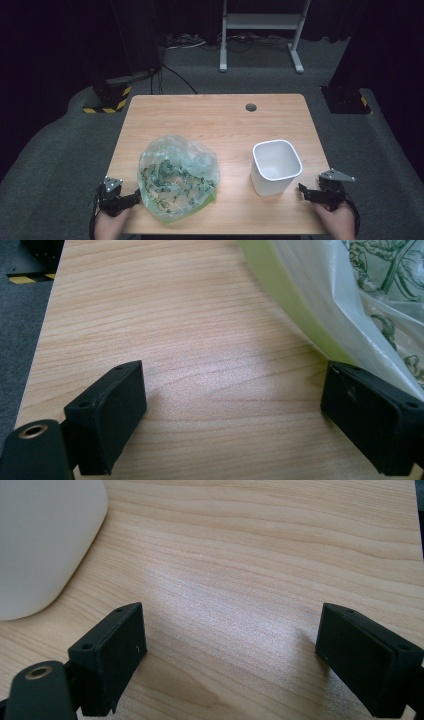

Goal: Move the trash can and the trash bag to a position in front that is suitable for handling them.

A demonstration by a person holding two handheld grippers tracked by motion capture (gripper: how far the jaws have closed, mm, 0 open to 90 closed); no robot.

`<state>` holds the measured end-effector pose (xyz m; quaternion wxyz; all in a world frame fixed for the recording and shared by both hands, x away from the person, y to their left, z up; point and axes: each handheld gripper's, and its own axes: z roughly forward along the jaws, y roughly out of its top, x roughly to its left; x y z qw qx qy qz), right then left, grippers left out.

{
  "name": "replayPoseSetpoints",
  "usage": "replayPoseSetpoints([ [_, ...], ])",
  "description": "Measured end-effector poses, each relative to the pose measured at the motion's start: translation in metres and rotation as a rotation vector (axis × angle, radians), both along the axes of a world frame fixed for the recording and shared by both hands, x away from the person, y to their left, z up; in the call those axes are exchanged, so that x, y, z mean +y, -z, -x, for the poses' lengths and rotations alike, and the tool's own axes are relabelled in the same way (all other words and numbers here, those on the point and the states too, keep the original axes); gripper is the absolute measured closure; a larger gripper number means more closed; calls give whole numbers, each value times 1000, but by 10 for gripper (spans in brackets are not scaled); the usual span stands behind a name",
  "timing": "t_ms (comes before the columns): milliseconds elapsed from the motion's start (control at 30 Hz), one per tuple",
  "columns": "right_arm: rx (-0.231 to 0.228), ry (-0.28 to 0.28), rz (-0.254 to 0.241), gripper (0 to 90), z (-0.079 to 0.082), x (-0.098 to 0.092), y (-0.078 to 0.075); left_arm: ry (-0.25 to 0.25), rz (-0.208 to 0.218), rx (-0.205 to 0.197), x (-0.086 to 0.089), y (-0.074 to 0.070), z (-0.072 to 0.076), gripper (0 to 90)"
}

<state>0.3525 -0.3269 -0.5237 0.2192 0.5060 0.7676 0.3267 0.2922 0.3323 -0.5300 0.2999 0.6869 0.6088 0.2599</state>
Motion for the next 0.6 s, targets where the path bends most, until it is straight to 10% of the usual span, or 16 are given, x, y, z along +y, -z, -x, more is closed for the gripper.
replayPoseSetpoints([
  [600, 2, 3, -1, 122, 0, 0, 0, 25, -2, 3, -1, 0, 1, 102],
])
